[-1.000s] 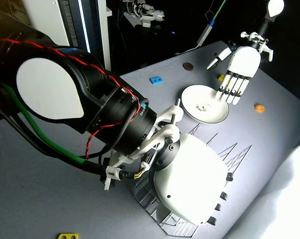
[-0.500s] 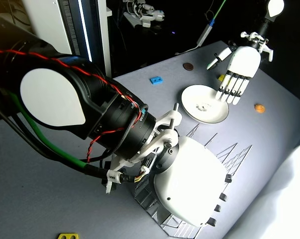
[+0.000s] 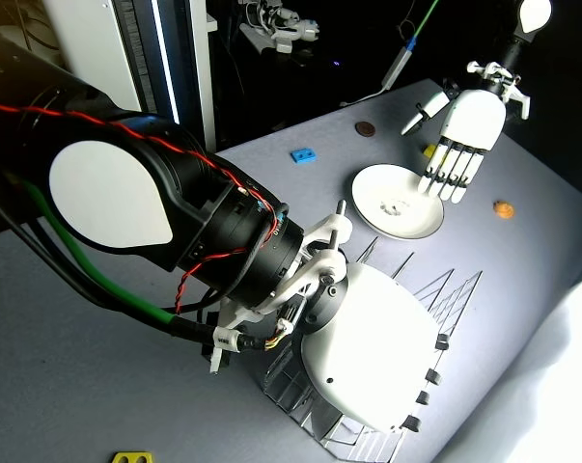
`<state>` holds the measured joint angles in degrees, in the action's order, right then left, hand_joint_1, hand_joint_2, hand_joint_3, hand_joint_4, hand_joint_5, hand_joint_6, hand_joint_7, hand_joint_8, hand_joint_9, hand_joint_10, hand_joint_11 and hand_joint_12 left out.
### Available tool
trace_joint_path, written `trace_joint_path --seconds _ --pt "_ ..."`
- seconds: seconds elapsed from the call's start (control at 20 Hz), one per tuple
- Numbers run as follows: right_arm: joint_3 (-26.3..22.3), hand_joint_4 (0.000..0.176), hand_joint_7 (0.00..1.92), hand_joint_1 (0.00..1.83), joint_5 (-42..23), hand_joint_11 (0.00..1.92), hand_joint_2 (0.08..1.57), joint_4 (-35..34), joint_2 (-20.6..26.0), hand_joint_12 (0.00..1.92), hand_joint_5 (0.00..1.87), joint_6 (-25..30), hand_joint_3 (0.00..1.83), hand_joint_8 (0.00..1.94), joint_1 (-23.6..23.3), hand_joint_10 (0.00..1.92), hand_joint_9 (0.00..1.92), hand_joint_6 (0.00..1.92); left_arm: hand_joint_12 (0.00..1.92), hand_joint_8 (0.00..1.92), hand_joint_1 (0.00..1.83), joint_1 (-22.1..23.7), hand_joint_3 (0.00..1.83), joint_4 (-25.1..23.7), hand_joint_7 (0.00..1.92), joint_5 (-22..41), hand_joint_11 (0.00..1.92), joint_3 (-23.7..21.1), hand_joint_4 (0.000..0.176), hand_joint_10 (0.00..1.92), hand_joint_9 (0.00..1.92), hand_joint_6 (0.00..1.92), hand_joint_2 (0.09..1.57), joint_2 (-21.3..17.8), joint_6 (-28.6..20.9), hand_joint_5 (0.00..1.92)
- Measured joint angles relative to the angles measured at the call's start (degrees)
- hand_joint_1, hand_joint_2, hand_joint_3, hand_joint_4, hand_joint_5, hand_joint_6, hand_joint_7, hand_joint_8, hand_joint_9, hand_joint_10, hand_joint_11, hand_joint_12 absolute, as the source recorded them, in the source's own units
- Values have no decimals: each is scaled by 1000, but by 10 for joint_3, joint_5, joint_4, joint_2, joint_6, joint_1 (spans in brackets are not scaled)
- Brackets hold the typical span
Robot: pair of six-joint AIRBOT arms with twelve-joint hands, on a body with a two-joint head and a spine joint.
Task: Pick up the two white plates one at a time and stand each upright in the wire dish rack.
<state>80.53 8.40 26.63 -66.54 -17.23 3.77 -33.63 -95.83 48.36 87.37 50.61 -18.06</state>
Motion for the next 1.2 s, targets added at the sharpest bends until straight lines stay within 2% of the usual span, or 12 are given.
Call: trace_joint_path --seconds 0.1,0.2,0.25,0.3,0.6,0.65,0.7,0.9,0.95,1.0,1.1,1.2 --pt "0 0 971 1007 0 575 1098 0 0 858 846 -6 0 58 0 2 964 227 0 8 0 0 0 0 96 0 0 0 0 6 43 13 1121 0 0 103" --pt "0 0 1004 973 0 626 1100 0 0 779 945 -10 1 4 0 1 983 36 0 4 0 0 0 0 86 0 0 0 0 3 31 9 1126 0 0 99" --pt "0 0 1055 1178 0 681 1088 0 2 841 1018 -12 4 608 0 4 1051 772 0 2 0 0 0 0 82 0 0 0 0 1 28 6 1122 0 0 93" --pt "0 0 1035 1217 -1 743 1096 -1 2 843 1021 -14 2 783 -1 15 1107 953 0 5 0 0 0 0 89 0 0 0 0 5 37 8 1121 0 0 98" --pt "0 0 891 1198 0 660 1156 -1 4 1025 923 -24 1 1040 -5 0 1061 1164 0 11 0 0 0 -1 110 0 0 -1 0 11 57 11 1120 0 -1 116" --pt "0 0 901 1096 1 644 1164 -1 4 975 882 -25 1 463 -7 16 1029 1150 0 6 0 0 0 -1 100 0 0 -1 0 4 43 5 1114 0 -1 104" --pt "0 0 946 1000 1 644 1109 -1 4 920 817 -26 0 198 -7 9 1010 515 0 9 0 0 0 -1 109 0 0 -1 0 8 54 10 1113 0 -2 117" --pt "0 0 961 952 -3 639 1106 0 7 803 920 -33 4 2 -8 0 951 31 0 0 0 0 0 -2 89 0 0 -1 0 0 37 0 1120 0 -2 99" --pt "0 0 997 1078 -3 676 1149 -1 7 819 932 -33 0 1 -9 1 976 839 0 7 0 0 0 -2 106 0 1 -1 0 7 54 7 1116 0 -2 115" --pt "0 0 1078 1124 -4 748 1127 -1 7 836 969 -33 0 19 -9 18 1042 945 0 5 0 0 0 -2 103 0 0 -1 0 6 52 7 1117 0 -2 116" --pt "0 0 978 1212 -5 759 1125 0 7 896 968 -34 1 871 -11 13 1098 1087 0 5 0 0 0 -2 104 0 0 -1 0 6 55 6 1112 0 -3 113" --pt "0 7 965 1213 -6 735 1129 0 7 1014 960 -37 1 939 -14 12 1123 1094 0 0 0 0 0 -2 89 0 0 -1 0 2 46 0 1114 0 -5 93"
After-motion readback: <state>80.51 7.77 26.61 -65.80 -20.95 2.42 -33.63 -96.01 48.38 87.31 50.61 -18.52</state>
